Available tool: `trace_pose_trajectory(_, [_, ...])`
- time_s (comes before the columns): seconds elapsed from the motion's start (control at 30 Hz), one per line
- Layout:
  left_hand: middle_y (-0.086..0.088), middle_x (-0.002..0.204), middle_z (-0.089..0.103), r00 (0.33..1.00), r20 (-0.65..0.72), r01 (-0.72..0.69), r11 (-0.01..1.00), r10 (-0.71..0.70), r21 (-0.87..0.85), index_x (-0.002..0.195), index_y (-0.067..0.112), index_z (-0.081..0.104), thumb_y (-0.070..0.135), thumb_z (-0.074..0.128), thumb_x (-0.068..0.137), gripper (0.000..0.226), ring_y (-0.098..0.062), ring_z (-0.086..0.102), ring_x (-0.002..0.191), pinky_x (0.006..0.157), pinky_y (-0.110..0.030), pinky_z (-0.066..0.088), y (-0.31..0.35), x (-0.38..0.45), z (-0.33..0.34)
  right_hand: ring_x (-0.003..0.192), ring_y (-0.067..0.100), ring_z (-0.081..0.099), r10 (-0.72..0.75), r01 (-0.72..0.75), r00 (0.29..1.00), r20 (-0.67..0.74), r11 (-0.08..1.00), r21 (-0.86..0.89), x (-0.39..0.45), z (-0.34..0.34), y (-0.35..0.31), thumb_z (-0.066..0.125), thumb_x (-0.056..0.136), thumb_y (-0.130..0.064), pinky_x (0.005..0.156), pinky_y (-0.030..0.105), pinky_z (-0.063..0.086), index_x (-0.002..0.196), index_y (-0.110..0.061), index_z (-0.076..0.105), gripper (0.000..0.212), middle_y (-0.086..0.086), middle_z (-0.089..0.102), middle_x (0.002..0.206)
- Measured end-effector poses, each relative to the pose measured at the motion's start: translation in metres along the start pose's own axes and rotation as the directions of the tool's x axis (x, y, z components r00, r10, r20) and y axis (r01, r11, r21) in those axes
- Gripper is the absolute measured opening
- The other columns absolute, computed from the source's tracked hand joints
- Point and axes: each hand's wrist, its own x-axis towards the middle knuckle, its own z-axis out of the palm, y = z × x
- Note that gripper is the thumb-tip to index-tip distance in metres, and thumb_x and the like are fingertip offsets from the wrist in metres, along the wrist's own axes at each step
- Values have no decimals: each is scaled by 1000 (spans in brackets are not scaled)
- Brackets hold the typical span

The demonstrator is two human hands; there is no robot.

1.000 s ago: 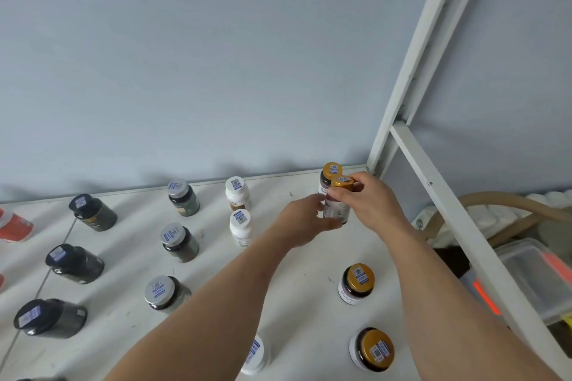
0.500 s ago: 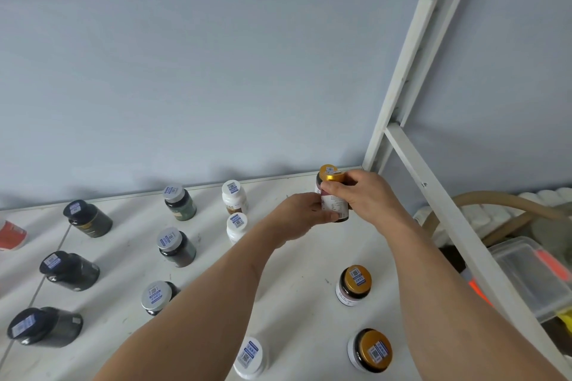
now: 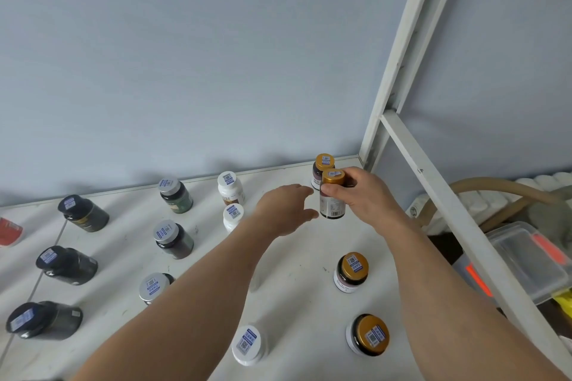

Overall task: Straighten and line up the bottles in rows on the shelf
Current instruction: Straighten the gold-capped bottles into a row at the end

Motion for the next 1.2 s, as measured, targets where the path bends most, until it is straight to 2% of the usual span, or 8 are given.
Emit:
trace_pose_trajectory(0.17, [0, 128, 59, 985, -141, -66, 976, 96, 210, 128, 18, 54, 39, 47, 98, 38, -22, 54, 118, 93, -35, 45, -2, -3, 10, 102, 16, 61, 5, -6, 999, 34, 999, 43, -8, 13, 16, 74, 85, -37, 85, 28, 47, 120, -26, 58, 41, -6, 65, 111])
trace_pose_trajectory(0.33, [0, 127, 59, 986, -148, -43, 978, 74, 204, 126, 18, 56, 39, 47, 98, 36, -22, 54, 117, 93, -35, 44, 2, -6, 13, 104, 17, 59, 21, -24, 998, 53, 998, 53, -16, 22, 29, 76, 84, -36, 95, 33, 49, 124, -25, 55, 47, -6, 64, 115])
trace_pose_trajectory(0.5, [1, 130, 58, 988, -150, -3, 985, 29, 172, 128, 18, 55, 39, 47, 98, 37, -22, 54, 118, 92, -35, 45, 7, -7, 11, 104, 18, 60, 40, -42, 997, 72, 999, 33, -21, 24, 38, 77, 82, -40, 92, 31, 49, 119, -29, 53, 46, -6, 64, 110])
trace_pose_trajectory(0.63, [1, 132, 57, 988, -155, 12, 988, 12, 153, 130, 19, 54, 39, 47, 97, 39, -21, 53, 119, 92, -35, 44, 13, -4, 8, 124, 14, 50, 57, -68, 989, 133, 994, 86, -25, 17, 37, 77, 79, -48, 104, 35, 43, 137, -27, 44, 70, -9, 54, 132])
trace_pose_trajectory(0.77, [1, 129, 58, 987, -161, 11, 989, 13, 150, 128, 18, 54, 39, 47, 97, 38, -21, 53, 118, 92, -34, 44, 14, 0, 8, 132, 10, 45, 16, -14, 1000, -10, 983, 185, -8, 0, 21, 60, 89, -57, 105, 31, 36, 142, -26, 43, 64, -9, 48, 146])
trace_pose_trajectory(0.87, [2, 123, 57, 984, -177, -3, 986, 33, 167, 121, 17, 57, 37, 48, 97, 33, -21, 53, 114, 90, -33, 42, 10, 5, 7, 134, 11, 45, 23, -12, 998, -57, 981, 193, 16, -6, 7, 60, 90, -55, 109, 35, 37, 142, -25, 44, 62, -6, 47, 148])
trace_pose_trajectory(1.07, [1, 121, 55, 973, -222, -33, 986, 69, 163, 120, 17, 57, 35, 48, 97, 31, -21, 50, 117, 94, -34, 40, 6, 25, 6, 140, 15, 37, 82, -87, 988, 132, 996, 31, 58, 5, 16, 74, 84, -46, 112, 41, 34, 148, -33, 34, 77, -7, 40, 153])
trace_pose_trajectory(1.2, [1, 125, 55, 980, -196, -8, 995, 28, 102, 123, 16, 56, 35, 48, 97, 33, -21, 49, 119, 94, -33, 39, -1, 36, 12, 136, 14, 43, 67, -66, 986, 152, 998, -8, 76, 15, 22, 74, 85, -40, 113, 42, 36, 146, -35, 37, 72, -7, 51, 143])
